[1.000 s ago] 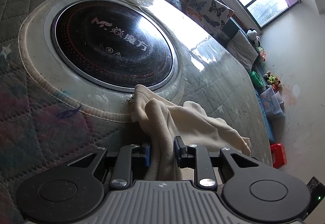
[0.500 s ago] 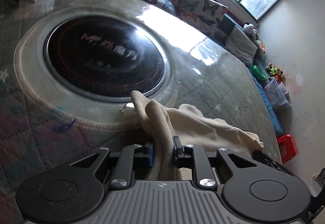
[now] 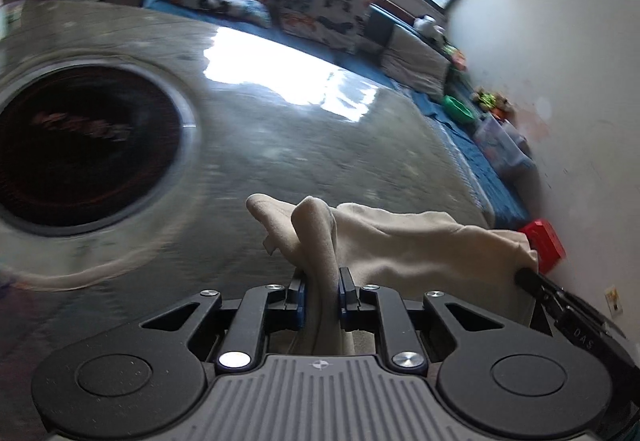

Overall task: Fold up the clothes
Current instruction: 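Lift the hem with both grippers and fold it over toward the collar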

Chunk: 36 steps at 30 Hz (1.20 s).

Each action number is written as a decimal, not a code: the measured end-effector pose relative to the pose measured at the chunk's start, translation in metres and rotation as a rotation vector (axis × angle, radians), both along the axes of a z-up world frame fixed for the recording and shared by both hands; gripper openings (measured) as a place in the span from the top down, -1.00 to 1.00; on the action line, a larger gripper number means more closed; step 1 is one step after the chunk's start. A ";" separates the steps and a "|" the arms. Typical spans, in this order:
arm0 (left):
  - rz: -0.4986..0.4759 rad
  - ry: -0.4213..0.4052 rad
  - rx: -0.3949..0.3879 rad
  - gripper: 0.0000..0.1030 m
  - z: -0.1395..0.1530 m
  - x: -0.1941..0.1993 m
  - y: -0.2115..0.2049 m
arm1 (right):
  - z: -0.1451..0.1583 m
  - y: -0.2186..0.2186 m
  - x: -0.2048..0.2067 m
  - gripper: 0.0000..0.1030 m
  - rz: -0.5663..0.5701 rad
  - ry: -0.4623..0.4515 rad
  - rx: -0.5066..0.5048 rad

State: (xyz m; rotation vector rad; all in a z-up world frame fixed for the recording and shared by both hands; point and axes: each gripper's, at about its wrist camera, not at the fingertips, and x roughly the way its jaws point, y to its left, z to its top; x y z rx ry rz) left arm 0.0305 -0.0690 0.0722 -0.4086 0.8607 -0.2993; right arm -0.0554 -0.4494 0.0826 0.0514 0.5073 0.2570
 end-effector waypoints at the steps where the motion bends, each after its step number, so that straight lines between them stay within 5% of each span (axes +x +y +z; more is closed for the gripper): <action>1: -0.016 -0.005 0.006 0.69 0.001 0.002 -0.010 | 0.002 -0.005 -0.001 0.80 -0.013 -0.004 -0.005; 15: -0.169 0.026 0.061 0.68 -0.012 0.019 -0.115 | -0.008 -0.084 -0.001 0.80 -0.201 0.019 -0.065; 22: -0.173 0.048 0.125 0.50 -0.027 0.021 -0.122 | -0.039 -0.101 0.010 0.76 -0.259 0.109 -0.088; 26: -0.155 0.041 0.151 0.21 -0.028 0.020 -0.117 | -0.043 -0.106 0.013 0.72 -0.286 0.124 -0.095; 36: -0.131 0.033 0.167 0.19 -0.026 0.032 -0.120 | -0.045 -0.084 0.034 0.71 -0.196 0.127 -0.037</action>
